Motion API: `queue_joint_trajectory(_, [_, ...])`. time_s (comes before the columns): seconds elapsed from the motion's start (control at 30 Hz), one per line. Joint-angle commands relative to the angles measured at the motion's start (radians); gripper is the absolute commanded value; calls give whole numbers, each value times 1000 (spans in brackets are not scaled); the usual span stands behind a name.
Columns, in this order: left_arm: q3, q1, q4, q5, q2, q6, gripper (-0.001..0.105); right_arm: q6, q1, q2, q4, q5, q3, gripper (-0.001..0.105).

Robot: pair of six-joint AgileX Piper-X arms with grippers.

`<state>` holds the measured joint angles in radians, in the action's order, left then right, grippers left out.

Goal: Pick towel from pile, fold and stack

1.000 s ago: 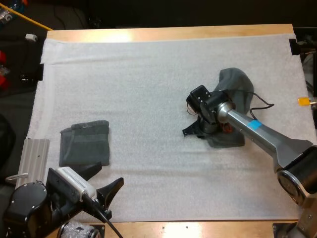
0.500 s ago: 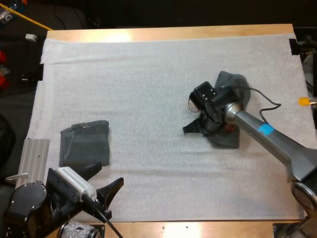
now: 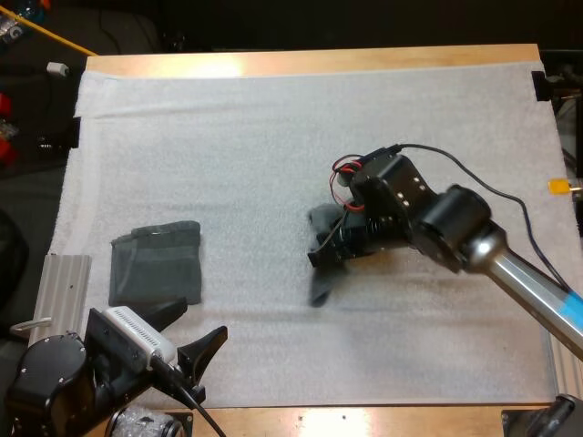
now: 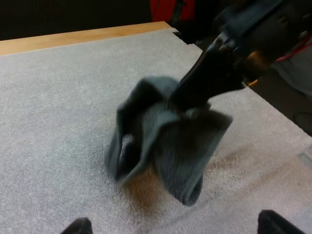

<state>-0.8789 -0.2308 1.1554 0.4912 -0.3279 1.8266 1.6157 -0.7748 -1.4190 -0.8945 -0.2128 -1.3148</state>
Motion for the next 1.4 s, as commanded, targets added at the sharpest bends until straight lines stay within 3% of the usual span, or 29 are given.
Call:
queue_joint_trajectory(0.0, [-3,-4,-8,7,-4,5,65,13,0,11,23,45,-4,5])
queue_joint_trajectory(0.17, [-3,-4,-8,7,-4,8,65,8,4,6,26,249,49,5])
queue_joint_trajectory(0.4, [-3,-4,-8,7,-4,8,65,-28,2,6,5,306,173,7])
queue_joint_trajectory(0.5, [-3,-4,-8,7,-4,8,65,-28,2,11,-54,455,178,26])
queue_joint_trajectory(0.57, [-3,-4,-8,7,-4,8,65,-21,4,30,-77,584,178,51])
queue_joint_trajectory(0.63, [-3,-4,-8,7,-4,8,65,-12,4,46,-91,673,178,69])
queue_joint_trajectory(0.73, [-3,-4,-8,7,-4,8,65,6,4,71,-107,742,178,73])
queue_joint_trajectory(0.9, [-3,-4,-8,7,-4,5,65,4,4,88,-143,703,178,65])
queue_joint_trajectory(1.03, [-3,-4,-8,7,-4,1,65,4,4,88,-167,538,178,63])
queue_joint_trajectory(1.1, [-3,-4,-8,7,-4,1,65,3,4,88,-162,506,194,63])
queue_joint_trajectory(1.23, [-3,-4,-8,7,-4,1,65,-144,34,88,-117,493,258,63])
queue_joint_trajectory(1.37, [-3,-4,5,7,-4,1,65,-193,94,88,-70,456,351,63])
